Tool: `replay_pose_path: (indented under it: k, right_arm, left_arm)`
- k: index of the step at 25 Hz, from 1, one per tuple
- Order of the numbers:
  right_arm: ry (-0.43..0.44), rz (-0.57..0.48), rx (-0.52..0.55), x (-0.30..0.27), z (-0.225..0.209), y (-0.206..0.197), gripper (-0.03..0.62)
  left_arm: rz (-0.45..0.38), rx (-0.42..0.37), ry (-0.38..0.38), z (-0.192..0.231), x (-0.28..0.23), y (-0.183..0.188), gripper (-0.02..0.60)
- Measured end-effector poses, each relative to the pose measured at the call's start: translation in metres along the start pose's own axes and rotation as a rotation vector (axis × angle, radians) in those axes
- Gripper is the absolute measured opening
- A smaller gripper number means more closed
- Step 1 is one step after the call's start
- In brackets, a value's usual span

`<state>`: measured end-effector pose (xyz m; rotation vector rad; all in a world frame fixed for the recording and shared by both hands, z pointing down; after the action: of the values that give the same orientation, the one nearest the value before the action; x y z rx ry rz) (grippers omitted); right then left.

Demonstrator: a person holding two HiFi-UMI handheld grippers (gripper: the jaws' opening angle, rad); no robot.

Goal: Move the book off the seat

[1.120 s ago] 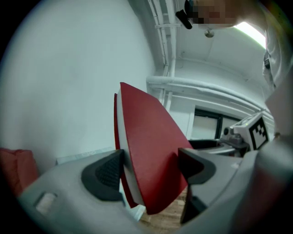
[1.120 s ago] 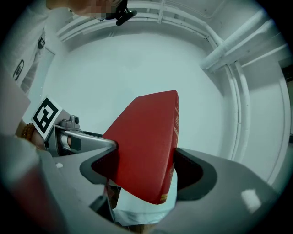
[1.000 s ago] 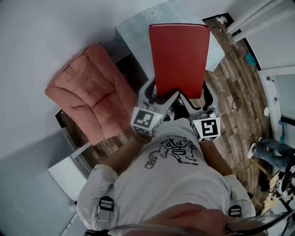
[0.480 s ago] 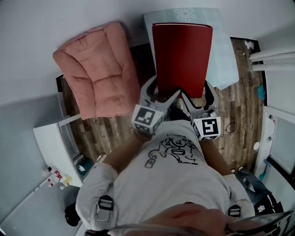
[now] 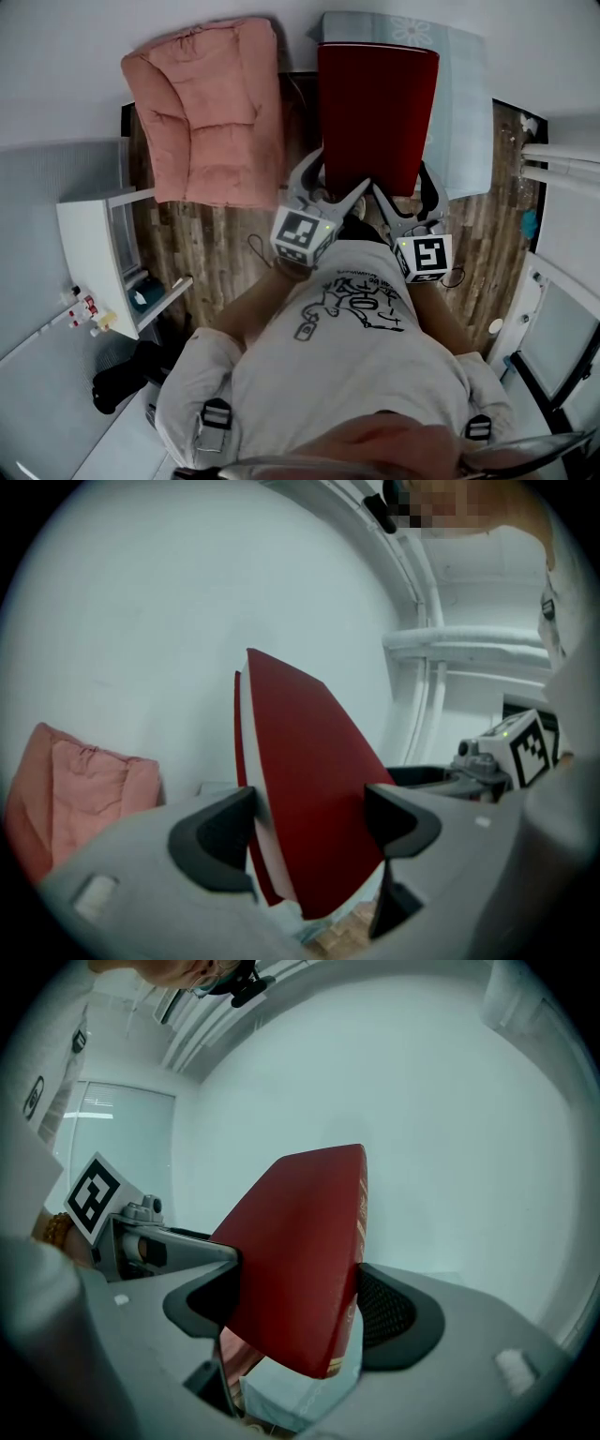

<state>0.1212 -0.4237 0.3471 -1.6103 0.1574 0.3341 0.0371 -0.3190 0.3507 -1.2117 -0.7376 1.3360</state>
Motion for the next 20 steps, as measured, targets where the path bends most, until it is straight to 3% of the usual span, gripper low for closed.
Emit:
replay_pose_path:
  k: [9,20]
  right_arm:
    - [-0.003,0.049,-0.015,-0.031,-0.004,-0.018,0.388]
    - [-0.005,0.156,-0.103,-0.083,-0.027,-0.087,0.388]
  left_arm:
    - [0.033,0.030,-0.021,0.030,-0.018,-0.017,0.367]
    - [0.109,0.124,-0.055,0.076,-0.065,-0.081,0.365]
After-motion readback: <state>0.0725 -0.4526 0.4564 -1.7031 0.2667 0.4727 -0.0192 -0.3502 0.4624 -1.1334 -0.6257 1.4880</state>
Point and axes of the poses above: the fingertips, and each gripper's own axes: x backward along the fingers, z to its left, y out of its top, the point moved 5 cm from there along x, backward along the fingers, and after that the axes turned 7 degrees about -y, right-handed, at the moved point
